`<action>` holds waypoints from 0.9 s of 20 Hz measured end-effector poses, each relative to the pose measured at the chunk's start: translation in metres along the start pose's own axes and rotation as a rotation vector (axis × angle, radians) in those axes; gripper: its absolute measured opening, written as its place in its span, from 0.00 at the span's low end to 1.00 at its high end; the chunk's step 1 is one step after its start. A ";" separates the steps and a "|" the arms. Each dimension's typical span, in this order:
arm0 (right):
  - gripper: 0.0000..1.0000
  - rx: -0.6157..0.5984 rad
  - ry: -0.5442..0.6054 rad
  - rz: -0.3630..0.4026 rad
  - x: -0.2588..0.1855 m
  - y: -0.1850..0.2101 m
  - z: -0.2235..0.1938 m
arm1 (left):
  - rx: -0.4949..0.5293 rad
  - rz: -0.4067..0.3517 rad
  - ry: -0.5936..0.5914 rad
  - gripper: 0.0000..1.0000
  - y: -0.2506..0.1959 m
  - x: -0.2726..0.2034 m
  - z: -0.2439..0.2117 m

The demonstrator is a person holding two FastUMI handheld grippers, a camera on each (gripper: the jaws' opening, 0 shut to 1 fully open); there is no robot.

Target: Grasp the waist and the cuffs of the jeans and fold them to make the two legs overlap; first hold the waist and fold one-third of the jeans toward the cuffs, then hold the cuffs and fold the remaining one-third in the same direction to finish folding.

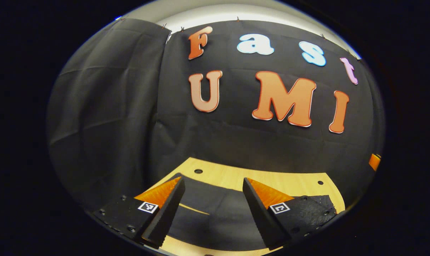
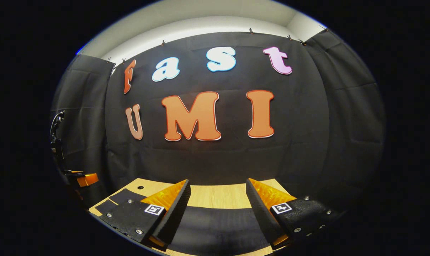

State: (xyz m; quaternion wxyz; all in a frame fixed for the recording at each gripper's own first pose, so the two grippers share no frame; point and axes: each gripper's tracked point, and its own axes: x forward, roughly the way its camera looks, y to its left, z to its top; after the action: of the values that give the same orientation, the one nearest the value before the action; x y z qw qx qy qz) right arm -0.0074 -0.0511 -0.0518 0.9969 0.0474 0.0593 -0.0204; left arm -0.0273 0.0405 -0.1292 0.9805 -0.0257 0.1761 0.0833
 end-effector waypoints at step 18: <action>0.89 0.200 0.327 -0.060 0.032 -0.031 -0.101 | -0.593 0.226 0.735 0.99 0.098 0.040 -0.194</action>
State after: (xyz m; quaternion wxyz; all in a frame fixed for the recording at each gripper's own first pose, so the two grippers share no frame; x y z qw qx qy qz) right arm 0.0109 -0.0732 -0.1578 0.9632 0.1471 0.2196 -0.0482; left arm -0.0731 0.1282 -0.3269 0.7887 -0.3123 0.4812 0.2211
